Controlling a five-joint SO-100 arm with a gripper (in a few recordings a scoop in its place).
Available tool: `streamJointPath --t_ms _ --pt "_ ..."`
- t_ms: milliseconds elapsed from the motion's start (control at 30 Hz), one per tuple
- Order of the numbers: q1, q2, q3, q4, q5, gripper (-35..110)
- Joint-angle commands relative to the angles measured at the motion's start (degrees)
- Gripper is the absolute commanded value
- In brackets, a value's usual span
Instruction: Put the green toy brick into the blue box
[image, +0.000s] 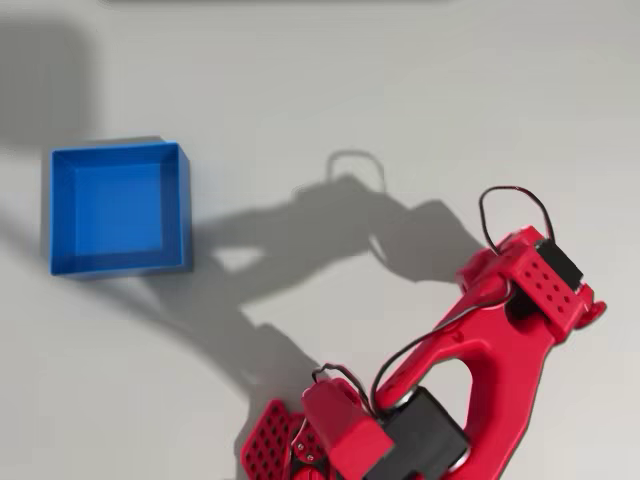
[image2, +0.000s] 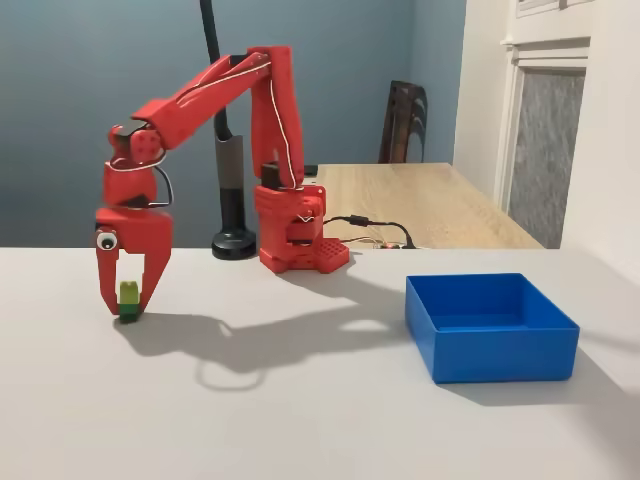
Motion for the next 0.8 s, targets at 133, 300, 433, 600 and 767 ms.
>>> streamJointPath --t_ms 133,300,433,600,767 --pt "-12.6 2.5 -10.3 12.5 -0.1 0" --pt "-22.9 2.5 -15.4 15.8 -1.8 0" --pt "-31.2 4.7 -17.1 16.1 -4.6 0" --pt "-43.6 10.3 -15.4 16.1 -7.9 0" --pt "-54.6 13.4 -12.7 16.1 -9.3 0"
